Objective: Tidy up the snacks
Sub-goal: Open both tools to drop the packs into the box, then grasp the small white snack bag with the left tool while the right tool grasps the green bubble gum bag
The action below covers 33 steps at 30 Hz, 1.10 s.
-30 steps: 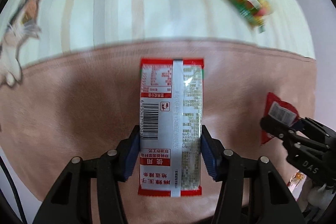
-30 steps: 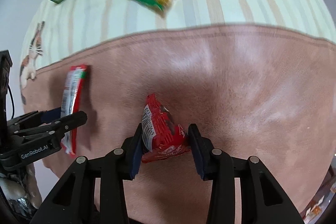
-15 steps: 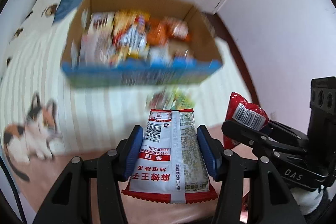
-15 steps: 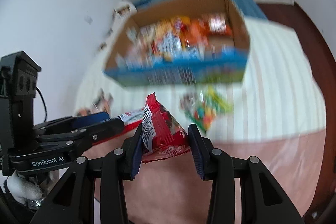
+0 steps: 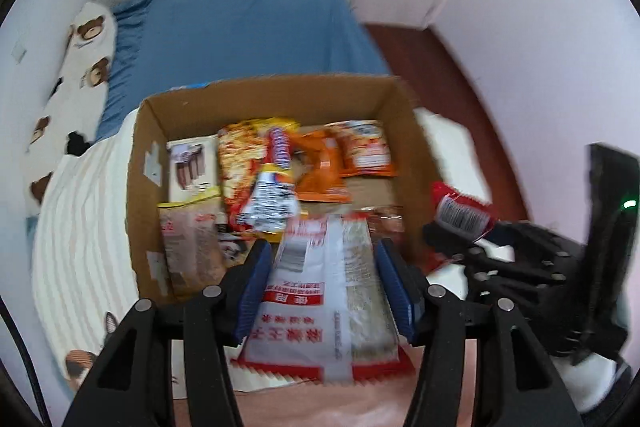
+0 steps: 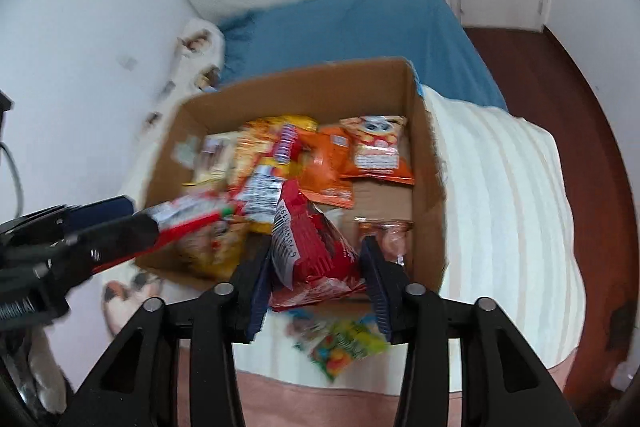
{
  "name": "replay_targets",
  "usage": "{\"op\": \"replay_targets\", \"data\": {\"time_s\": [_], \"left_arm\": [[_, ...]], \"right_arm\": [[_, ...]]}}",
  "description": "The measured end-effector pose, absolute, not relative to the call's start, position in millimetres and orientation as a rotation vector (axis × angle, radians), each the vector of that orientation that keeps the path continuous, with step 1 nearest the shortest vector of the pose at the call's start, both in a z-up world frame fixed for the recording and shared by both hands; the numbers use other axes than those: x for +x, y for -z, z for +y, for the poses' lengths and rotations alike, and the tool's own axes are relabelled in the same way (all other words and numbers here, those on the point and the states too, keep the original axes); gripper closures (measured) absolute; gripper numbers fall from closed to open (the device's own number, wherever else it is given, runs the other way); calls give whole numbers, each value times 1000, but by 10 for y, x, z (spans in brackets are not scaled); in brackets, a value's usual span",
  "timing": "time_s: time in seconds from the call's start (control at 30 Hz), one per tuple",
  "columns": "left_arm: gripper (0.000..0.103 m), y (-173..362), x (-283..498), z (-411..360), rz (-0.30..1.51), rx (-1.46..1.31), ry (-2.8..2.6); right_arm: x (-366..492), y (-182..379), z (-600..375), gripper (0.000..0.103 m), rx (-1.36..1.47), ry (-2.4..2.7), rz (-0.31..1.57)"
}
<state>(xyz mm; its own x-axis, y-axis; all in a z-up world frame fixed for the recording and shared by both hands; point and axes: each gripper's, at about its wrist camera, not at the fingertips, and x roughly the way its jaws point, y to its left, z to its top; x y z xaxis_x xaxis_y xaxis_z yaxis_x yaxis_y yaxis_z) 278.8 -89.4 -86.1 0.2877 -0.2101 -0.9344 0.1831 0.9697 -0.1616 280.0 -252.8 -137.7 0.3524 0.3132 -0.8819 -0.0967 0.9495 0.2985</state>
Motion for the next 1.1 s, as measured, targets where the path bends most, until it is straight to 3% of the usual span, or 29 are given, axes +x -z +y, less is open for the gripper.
{"op": "replay_targets", "data": {"time_s": [0.07, 0.17, 0.2, 0.23, 0.53, 1.1], "left_arm": [[49, 978, 2918, -883, 1259, -26, 237], [17, 1062, 3007, -901, 1251, 9, 204], [16, 1075, 3014, -900, 1243, 10, 202], [16, 1066, 3012, -905, 1242, 7, 200], [16, 1157, 2742, -885, 1193, 5, 117], [15, 586, 1727, -802, 908, -28, -19]], "right_arm": [[2941, 1453, -2530, 36, 189, -241, 1201], [3004, 1510, -2540, 26, 173, -213, 1207], [3014, 1523, -2542, 23, 171, -210, 1211], [3014, 1532, -2545, 17, 164, -204, 1215], [2824, 1495, -2555, 8, 49, -140, 1201], [1920, 978, -2790, 8, 112, -128, 1012]]}}
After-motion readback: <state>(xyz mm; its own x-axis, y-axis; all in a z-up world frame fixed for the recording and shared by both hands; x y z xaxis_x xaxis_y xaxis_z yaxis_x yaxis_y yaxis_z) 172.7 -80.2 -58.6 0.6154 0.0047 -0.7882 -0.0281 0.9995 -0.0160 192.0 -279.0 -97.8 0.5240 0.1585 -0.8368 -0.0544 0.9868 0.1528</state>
